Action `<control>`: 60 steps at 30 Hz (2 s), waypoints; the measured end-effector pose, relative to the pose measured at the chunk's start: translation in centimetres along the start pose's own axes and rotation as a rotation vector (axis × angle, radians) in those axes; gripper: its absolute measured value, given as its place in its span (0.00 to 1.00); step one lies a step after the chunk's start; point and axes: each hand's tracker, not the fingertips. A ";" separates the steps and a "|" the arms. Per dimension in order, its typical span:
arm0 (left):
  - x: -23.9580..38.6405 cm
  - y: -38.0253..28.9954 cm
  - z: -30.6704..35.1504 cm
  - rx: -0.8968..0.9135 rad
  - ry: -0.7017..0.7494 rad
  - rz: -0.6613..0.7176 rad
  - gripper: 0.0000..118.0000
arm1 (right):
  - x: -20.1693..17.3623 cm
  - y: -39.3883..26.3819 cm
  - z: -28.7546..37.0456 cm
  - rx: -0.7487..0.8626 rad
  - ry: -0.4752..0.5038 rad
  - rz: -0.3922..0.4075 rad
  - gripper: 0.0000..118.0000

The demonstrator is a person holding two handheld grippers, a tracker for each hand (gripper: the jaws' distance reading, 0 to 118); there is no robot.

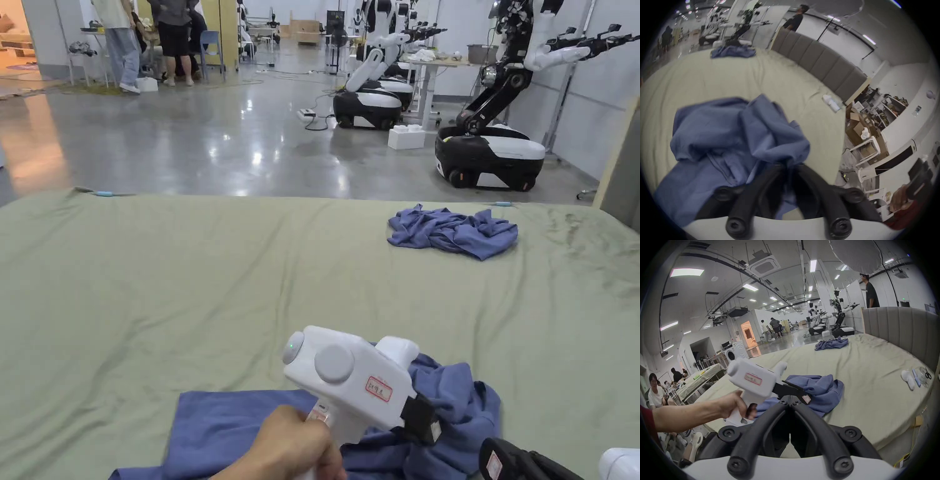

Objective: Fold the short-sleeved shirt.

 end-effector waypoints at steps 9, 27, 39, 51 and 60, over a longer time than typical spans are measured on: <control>-1.9 -5.7 19.8 0.561 -0.042 0.328 0.68 | -0.7 0.5 0.5 0.026 0.003 0.021 0.01; 0.1 -23.5 34.6 0.588 0.726 0.150 0.00 | -5.3 -0.9 -0.5 0.007 0.076 0.043 0.01; -12.1 -21.8 20.3 -0.255 0.689 0.307 0.96 | -5.8 -0.9 -0.2 -0.007 0.104 0.067 0.01; -7.8 -20.8 23.7 0.046 0.531 0.304 0.01 | 0.0 1.4 -3.0 -0.040 0.024 0.012 0.01; -5.2 -21.0 25.0 0.098 0.531 0.283 0.01 | 14.9 7.4 -23.4 -0.430 -0.332 -0.160 0.87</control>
